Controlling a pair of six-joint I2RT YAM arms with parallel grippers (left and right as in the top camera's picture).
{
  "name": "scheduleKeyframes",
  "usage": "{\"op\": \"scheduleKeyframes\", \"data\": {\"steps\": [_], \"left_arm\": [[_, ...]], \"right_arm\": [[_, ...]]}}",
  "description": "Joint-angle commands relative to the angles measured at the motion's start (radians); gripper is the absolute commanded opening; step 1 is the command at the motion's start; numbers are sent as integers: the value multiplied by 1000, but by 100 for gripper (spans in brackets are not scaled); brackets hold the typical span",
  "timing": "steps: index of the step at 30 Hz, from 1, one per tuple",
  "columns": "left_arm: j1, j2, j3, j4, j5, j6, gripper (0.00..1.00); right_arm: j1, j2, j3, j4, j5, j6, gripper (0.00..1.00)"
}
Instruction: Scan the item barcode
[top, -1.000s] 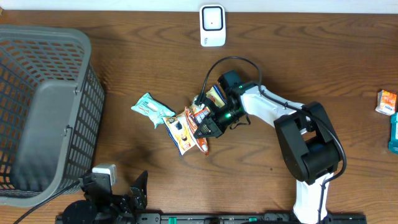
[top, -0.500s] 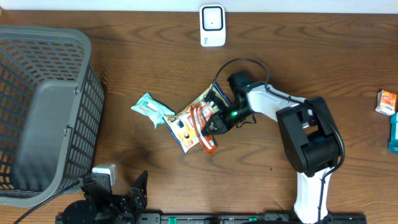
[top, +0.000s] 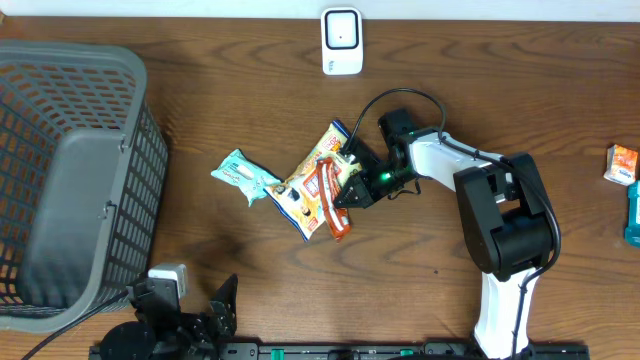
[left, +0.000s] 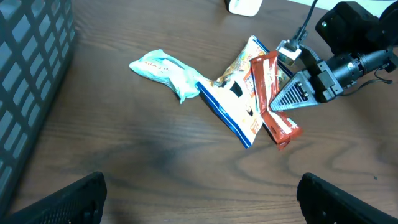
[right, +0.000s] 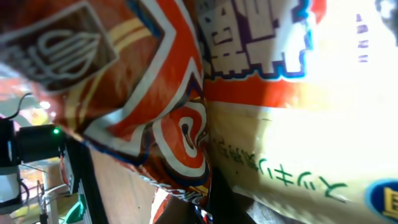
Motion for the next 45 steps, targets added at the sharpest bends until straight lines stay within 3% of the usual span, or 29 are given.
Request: {"op": "scheduleKeyframes", "data": {"steps": [1,10,12,13,14,22,28,32,35,40,45], "left_arm": [[4,0,5,1,5,2,98],[4,0,5,1,5,2,98],[4,0,5,1,5,2,98],[4,0,5,1,5,2,98],[4,0,5,1,5,2,98],[4,0,5,1,5,2,98],[4,0,5,1,5,2,98],[4,0,5,1,5,2,98],[4,0,5,1,5,2,98],[4,0,5,1,5,2,98],[4,0,5,1,5,2,98]], "right_arm": [[-13,12,-5,5,-145,-56,1],[-53,12,-5,-6,-137,-65,3],[-61,12,-5,-6,-110,-37,33],[-65,12,-5,-6,-90,-19,59],[-70,12,-5,-7,-71,-1,69],[-73,11,-5,-29,-81,-7,74],[-56,11,-6,-61,-21,-52,66],[-29,11,-26,-40,144,-31,82],[1,11,-54,16,143,14,99],[50,11,-103,78,190,79,99],[59,11,-105,9,213,116,99]]}}
